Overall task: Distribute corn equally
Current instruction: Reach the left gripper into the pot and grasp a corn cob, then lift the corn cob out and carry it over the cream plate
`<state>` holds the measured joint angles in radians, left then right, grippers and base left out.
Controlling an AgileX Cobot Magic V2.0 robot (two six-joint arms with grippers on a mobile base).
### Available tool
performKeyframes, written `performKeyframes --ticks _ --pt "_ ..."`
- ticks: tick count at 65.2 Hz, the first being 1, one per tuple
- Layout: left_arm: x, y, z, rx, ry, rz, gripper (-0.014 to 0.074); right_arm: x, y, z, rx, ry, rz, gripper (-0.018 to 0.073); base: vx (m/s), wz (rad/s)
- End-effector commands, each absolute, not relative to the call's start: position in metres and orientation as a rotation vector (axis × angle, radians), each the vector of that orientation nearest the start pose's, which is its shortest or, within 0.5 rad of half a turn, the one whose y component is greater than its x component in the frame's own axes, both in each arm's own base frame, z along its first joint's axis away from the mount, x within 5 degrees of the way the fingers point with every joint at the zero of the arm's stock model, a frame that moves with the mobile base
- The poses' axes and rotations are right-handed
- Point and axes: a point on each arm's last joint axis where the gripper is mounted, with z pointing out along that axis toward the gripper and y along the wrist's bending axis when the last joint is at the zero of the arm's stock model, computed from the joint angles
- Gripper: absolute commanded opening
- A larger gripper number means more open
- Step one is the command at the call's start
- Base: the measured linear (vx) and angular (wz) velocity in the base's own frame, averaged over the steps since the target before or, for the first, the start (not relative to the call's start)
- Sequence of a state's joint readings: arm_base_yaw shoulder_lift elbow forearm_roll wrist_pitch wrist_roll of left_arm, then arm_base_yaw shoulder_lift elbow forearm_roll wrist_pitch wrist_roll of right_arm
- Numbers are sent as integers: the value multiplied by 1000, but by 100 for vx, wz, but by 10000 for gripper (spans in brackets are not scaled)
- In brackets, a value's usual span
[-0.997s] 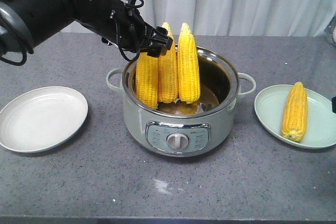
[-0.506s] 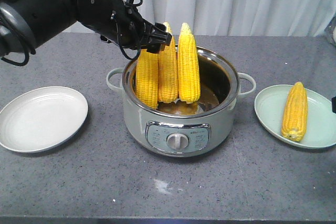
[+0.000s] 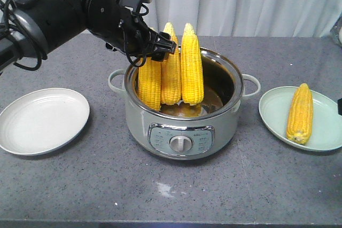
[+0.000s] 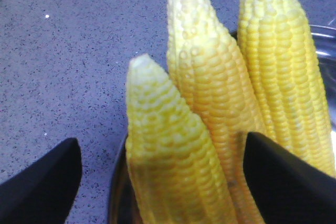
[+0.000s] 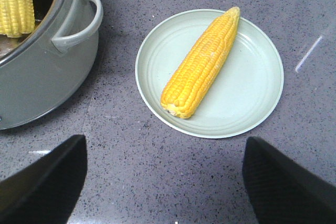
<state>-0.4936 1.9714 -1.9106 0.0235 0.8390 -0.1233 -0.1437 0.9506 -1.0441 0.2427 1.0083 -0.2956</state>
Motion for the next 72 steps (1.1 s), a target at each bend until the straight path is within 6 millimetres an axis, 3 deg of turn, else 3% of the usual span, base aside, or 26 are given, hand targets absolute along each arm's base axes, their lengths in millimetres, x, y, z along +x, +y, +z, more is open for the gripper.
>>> performKeyframes --ticks 1,12,31,40,55,72 --pt "396 -213 370 416 2219 -313 559 172 -6 389 -120 2278 80 594 0 0" --pt "396 -213 370 416 2219 -313 437 172 -6 389 -120 2278 80 594 0 0" --pt "397 -212 370 427 2215 -288 111 173 -6 390 -120 2276 79 594 0 0" --pt "394 -210 374 428 2211 -282 20 173 -6 390 -119 2274 79 594 0 0" --pt "376 -200 409 411 2134 -305 10 173 -6 390 -119 2274 79 594 0 0" --pt "345 -178 472 387 1974 -273 17 173 -6 390 -119 2275 79 594 0 0"
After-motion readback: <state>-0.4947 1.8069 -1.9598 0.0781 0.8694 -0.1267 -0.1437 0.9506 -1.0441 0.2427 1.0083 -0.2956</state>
